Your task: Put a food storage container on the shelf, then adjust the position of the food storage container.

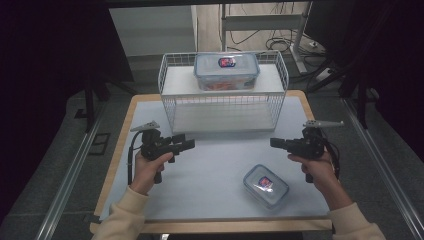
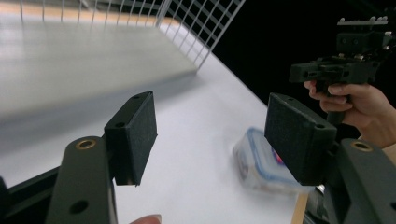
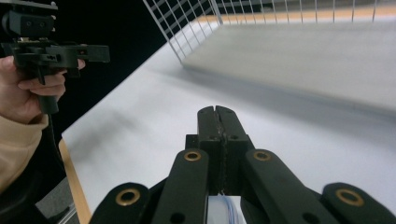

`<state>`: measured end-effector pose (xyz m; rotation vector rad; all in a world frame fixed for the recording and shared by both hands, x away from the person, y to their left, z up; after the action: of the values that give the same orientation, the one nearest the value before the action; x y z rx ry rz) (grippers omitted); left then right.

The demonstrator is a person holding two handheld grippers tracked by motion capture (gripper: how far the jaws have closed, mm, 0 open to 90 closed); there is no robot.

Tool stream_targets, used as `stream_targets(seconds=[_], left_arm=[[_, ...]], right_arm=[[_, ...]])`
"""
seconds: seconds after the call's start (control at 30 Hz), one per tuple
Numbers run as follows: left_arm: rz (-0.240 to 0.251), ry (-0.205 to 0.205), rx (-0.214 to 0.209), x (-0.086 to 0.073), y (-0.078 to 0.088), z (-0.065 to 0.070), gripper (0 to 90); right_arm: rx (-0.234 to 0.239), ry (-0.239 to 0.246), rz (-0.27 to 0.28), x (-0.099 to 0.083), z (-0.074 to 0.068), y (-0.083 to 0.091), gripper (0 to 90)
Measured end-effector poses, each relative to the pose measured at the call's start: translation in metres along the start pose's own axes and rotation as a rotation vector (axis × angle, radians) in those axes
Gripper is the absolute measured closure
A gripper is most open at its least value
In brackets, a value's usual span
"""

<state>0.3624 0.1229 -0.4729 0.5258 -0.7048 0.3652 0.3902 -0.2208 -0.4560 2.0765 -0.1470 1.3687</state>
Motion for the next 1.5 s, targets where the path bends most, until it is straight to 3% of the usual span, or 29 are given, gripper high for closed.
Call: stream_targets(seconds=[0.17,0.37,0.63,0.87,1.13,1.5], left_arm=[[-0.024,-0.005,0.037,-0.017,-0.001,-0.008,34.7],[-0.062,-0.013,0.058,-0.026,-0.008,-0.016,34.6],[-0.089,-0.011,0.072,-0.038,-0.010,-0.020,34.2],[-0.096,-0.014,0.081,-0.040,-0.014,-0.020,33.3],[-0.097,-0.013,0.083,-0.041,-0.012,-0.023,33.1],[-0.122,-0.016,0.102,-0.051,-0.012,-0.027,33.0]], right_arm=[[0.003,-0.028,-0.033,-0.031,0.003,-0.004,89.5],[-0.010,-0.048,-0.061,-0.044,0.007,-0.004,89.5],[-0.045,-0.030,-0.072,-0.049,0.006,-0.001,89.4],[-0.049,-0.008,-0.082,-0.048,0.003,-0.002,89.5],[-0.050,-0.017,-0.062,-0.048,0.001,0.007,89.5],[-0.086,-0.050,-0.088,-0.082,-0.006,0.037,89.5]])
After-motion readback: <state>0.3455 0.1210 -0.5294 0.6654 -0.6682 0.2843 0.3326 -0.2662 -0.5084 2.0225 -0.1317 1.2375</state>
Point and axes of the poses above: each handheld gripper's, and its own axes: y roughly backward along the jaws, x roughly out of its top, z roughly to its right, the point moved 7 cm from there along -y, roughly forward along the jaws, and after that the axes turned 10 degrees about y, right-handed, at the moved point
